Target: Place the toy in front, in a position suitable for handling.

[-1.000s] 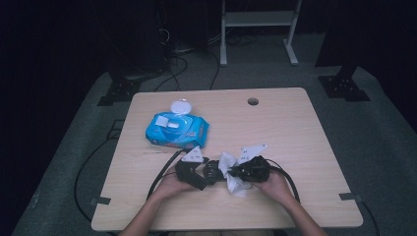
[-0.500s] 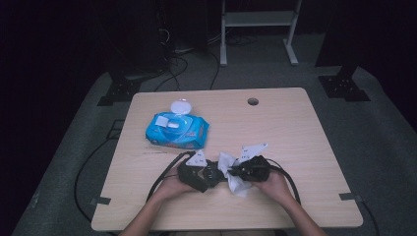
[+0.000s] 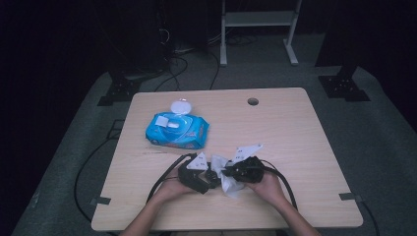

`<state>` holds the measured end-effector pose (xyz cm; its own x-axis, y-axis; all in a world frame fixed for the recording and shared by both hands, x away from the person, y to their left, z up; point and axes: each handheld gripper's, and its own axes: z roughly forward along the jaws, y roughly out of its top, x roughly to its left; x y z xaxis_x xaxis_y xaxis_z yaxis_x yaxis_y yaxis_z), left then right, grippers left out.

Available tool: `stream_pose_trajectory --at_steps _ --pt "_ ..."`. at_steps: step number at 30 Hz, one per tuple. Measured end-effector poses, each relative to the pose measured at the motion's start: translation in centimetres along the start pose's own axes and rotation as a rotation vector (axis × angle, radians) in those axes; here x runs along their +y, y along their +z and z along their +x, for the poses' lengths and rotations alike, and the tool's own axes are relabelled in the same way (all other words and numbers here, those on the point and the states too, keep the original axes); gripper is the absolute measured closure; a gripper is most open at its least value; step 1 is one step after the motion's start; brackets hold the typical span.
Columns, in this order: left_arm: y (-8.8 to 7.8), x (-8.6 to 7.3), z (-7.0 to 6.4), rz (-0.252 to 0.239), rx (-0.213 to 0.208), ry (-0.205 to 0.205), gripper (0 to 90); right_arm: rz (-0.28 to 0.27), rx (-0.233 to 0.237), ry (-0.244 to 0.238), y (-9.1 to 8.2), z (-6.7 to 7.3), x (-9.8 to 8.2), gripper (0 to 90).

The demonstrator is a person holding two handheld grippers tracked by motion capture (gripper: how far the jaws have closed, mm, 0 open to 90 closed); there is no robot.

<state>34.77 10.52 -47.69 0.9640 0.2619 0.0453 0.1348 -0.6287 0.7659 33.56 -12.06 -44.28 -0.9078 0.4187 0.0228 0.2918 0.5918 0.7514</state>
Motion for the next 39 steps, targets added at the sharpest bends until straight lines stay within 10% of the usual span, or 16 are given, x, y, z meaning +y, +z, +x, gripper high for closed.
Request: stream_pose_trajectory --at_steps 9,18,28,39 --pt "0.0 0.1 -0.2 0.013 0.01 0.012 23.8 -0.012 0.087 -0.021 1.7 1.8 1.7 84.4" --pt "-0.2 0.1 -0.2 0.005 0.014 0.009 23.8 0.012 -0.048 0.035 0.4 -0.9 0.7 84.3" --pt "-0.2 0.1 -0.3 0.014 0.018 0.009 23.8 -0.009 0.008 -0.01 2.5 0.7 3.2 84.4" --pt "-0.4 0.0 -0.3 0.017 0.02 0.016 23.8 0.028 -0.081 0.043 1.6 -1.5 2.3 84.5"
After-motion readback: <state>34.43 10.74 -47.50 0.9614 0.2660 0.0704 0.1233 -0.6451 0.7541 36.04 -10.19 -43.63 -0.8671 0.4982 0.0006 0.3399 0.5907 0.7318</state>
